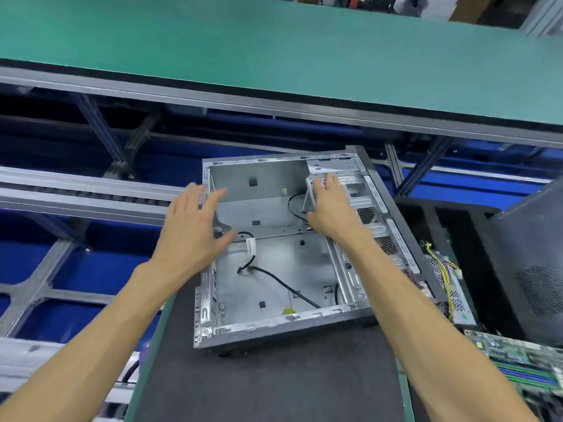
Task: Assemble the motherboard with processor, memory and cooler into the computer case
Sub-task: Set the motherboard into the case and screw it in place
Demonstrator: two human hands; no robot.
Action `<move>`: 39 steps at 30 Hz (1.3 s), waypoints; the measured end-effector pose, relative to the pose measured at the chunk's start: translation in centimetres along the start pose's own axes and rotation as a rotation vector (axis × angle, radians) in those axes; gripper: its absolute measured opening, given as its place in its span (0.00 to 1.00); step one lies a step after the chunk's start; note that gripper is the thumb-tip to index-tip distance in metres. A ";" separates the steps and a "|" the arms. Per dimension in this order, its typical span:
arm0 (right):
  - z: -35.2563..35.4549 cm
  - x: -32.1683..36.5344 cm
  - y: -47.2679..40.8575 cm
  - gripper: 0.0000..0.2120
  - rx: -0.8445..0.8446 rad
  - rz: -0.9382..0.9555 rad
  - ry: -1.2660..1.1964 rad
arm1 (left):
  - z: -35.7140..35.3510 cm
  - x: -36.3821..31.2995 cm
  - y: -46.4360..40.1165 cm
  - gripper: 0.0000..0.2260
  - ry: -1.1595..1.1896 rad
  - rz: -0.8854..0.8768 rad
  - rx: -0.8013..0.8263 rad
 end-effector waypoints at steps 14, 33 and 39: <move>-1.9 -0.6 1.8 0.40 0.012 -0.186 0.143 | -2.4 -0.1 0.0 0.25 0.156 -0.305 0.162; -1.3 -0.6 -0.4 0.36 -0.187 0.064 0.009 | -1.4 -6.6 3.0 0.24 -0.058 -0.340 0.278; -1.3 1.4 -1.8 0.41 -0.150 0.220 -0.020 | -2.2 -6.7 3.2 0.25 -0.007 -0.301 0.414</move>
Point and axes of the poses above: each hand's wrist, its own y-axis away from the middle knuckle, its own z-axis out of the back of the hand, x = y × z, the point moved 3 cm from there along -y, towards the middle knuckle, and after that the axes turned 8 degrees about y, right-handed, at the moved point
